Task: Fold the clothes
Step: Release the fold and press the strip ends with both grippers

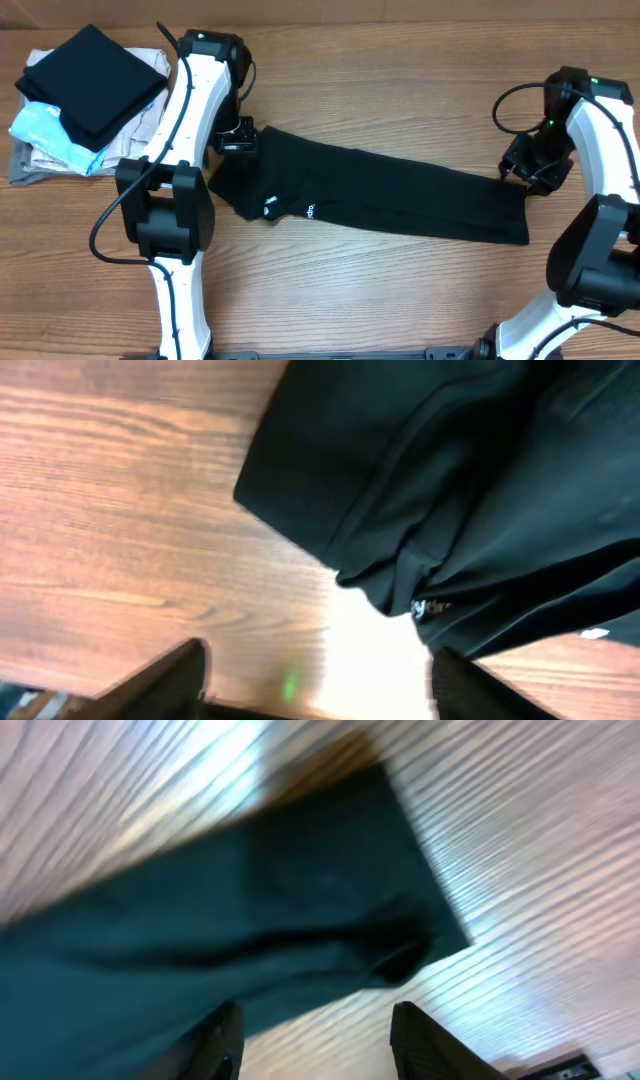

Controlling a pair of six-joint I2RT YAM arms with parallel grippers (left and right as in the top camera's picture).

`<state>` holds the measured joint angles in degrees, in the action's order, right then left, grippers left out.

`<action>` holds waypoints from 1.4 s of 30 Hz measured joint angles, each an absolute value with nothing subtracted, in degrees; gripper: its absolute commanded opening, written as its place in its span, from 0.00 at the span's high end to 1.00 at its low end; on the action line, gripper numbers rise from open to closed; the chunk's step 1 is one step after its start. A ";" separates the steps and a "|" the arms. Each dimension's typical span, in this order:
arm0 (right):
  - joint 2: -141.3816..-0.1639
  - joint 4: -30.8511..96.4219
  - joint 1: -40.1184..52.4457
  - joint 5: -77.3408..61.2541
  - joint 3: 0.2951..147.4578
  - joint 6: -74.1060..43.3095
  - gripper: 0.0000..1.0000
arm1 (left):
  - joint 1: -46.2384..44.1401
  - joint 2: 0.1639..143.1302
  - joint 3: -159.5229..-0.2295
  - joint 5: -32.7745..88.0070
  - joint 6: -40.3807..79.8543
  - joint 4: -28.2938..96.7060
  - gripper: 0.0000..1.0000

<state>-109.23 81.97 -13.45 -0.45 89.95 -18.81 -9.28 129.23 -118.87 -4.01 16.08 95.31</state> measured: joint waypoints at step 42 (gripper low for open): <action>-109.23 66.04 -12.99 -2.57 67.90 -22.28 0.78 | -22.39 129.23 -112.71 -3.73 16.03 94.67 0.60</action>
<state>-109.23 66.04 -12.99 -2.57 67.90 -22.28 -22.39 129.23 -112.71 -3.73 16.03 94.67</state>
